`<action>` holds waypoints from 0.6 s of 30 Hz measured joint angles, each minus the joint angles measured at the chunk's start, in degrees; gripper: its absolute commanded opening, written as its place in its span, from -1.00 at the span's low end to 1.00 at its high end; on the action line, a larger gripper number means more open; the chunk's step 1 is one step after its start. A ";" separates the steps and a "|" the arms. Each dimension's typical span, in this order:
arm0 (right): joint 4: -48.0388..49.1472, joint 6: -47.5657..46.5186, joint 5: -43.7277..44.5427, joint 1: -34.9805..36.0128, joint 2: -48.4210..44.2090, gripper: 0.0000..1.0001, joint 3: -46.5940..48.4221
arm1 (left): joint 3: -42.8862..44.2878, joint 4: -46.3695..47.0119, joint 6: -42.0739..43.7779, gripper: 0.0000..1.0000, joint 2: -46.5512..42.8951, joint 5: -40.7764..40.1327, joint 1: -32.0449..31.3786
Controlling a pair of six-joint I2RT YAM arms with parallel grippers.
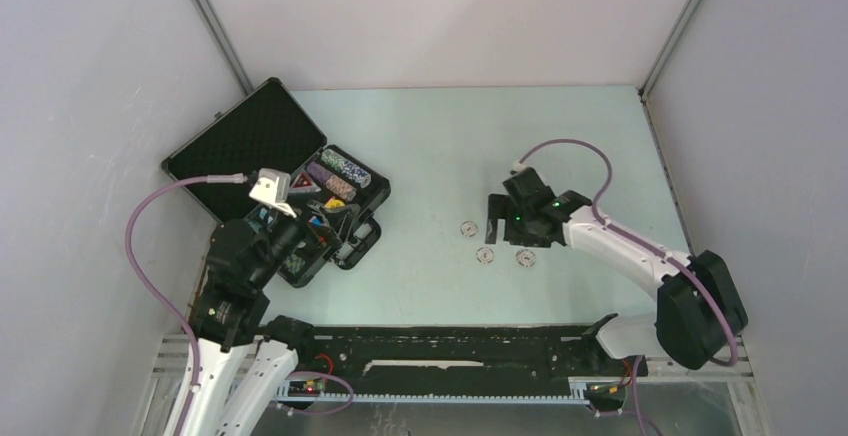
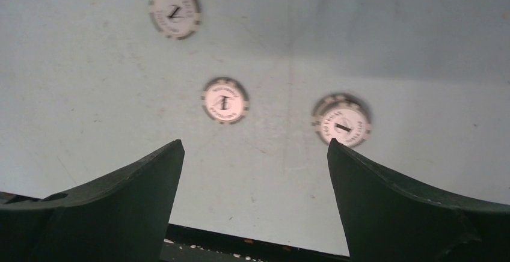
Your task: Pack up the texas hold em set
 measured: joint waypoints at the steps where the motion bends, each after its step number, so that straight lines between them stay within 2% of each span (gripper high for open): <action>1: -0.11 -0.17 0.79 1.57 0.94 0.99 1.38 | 0.00 -0.02 0.00 1.00 0.00 0.31 0.00; 7: 0.50 -0.98 -2.19 7.06 8.04 0.99 6.82 | 1.20 -1.60 -0.46 1.00 1.36 0.13 -0.28; 11: -0.61 -2.97 -2.32 7.37 11.17 0.99 7.48 | 7.76 -4.28 -1.42 0.97 7.19 0.74 -0.37; 18: -1.03 -8.41 -3.63 6.99 16.55 0.99 9.62 | 17.20 0.66 -6.10 0.97 16.96 1.36 -2.84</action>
